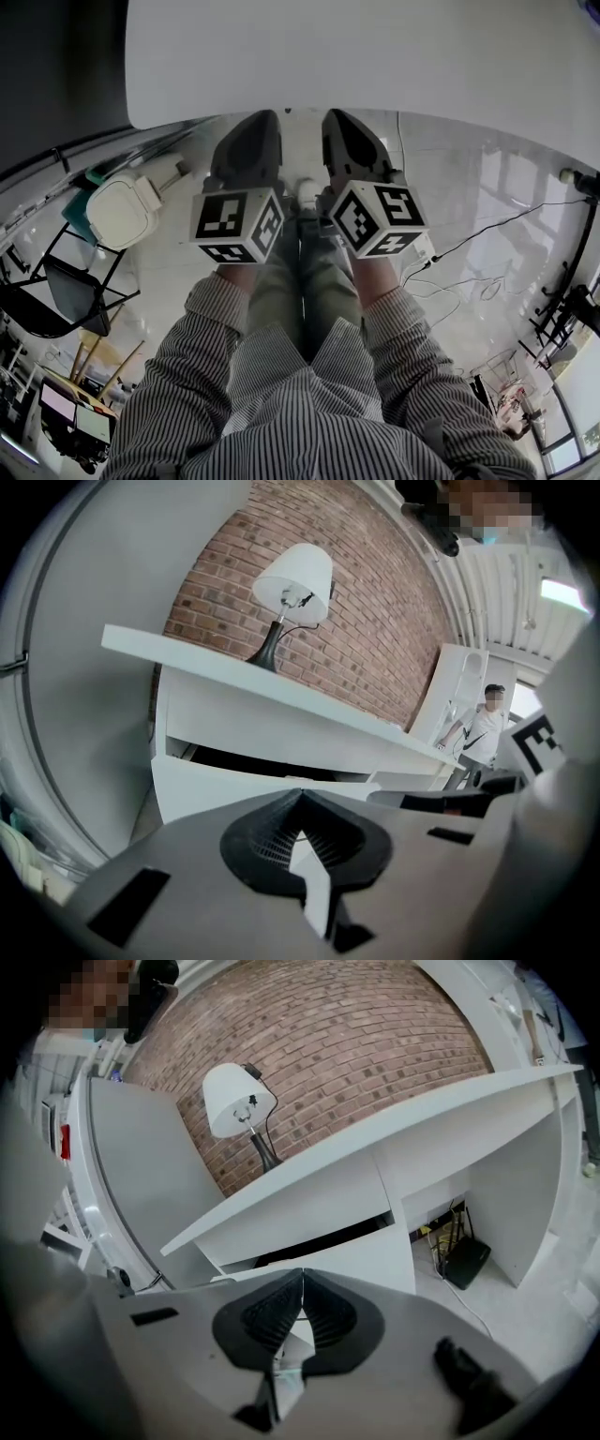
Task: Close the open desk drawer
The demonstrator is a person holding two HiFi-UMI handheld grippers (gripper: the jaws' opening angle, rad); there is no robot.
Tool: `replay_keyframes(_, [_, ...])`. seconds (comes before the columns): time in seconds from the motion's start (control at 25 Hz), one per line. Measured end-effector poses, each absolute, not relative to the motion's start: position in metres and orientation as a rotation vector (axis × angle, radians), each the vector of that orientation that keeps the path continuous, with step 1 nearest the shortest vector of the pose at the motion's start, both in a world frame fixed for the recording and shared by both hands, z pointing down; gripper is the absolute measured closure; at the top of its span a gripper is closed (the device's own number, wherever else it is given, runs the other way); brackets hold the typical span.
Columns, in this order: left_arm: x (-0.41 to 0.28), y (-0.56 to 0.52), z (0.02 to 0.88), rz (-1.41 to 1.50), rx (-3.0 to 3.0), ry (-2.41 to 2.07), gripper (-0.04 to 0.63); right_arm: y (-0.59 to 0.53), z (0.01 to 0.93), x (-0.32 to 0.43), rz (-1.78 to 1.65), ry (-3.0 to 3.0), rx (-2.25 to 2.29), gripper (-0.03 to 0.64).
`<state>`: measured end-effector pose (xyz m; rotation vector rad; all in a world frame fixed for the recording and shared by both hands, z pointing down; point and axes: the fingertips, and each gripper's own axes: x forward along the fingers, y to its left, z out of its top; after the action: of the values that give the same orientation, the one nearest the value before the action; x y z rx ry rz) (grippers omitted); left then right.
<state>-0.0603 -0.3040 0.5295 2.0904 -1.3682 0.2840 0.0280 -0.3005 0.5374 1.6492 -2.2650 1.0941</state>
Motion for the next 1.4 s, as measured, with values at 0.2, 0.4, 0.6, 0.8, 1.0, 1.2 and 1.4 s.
replay_keyframes(0.2, [-0.058, -0.293, 0.498, 0.251, 2.131, -1.375, 0.583, -0.29, 0.507, 0.031, 1.055, -2.305, 1.652, 0.6])
replay_keyframes(0.4, [-0.056, -0.282, 0.465, 0.232, 2.17, -1.389, 0.583, -0.281, 0.475, 0.035, 1.023, -2.353, 1.646, 0.6])
replay_keyframes(0.6, [-0.055, -0.272, 0.429, 0.205, 2.203, -1.402, 0.583, -0.271, 0.436, 0.033, 0.978, -2.404, 1.631, 0.601])
replay_keyframes(0.8, [-0.054, -0.258, 0.391, 0.195, 2.238, -1.396, 0.583, -0.259, 0.396, 0.033, 0.943, -2.431, 1.643, 0.601])
replay_keyframes(1.0, [-0.059, -0.248, 0.357, 0.208, 2.289, -1.394, 0.583, -0.25, 0.363, 0.034, 0.911, -2.449, 1.652, 0.6])
replay_keyframes(1.2, [-0.065, -0.239, 0.326, 0.186, 2.292, -1.396, 0.583, -0.24, 0.329, 0.027, 0.86, -2.475, 1.619, 0.601])
replay_keyframes(1.4, [-0.056, -0.225, 0.299, 0.171, 2.328, -1.354, 0.583, -0.23, 0.298, 0.016, 0.76, -2.515, 1.569, 0.601])
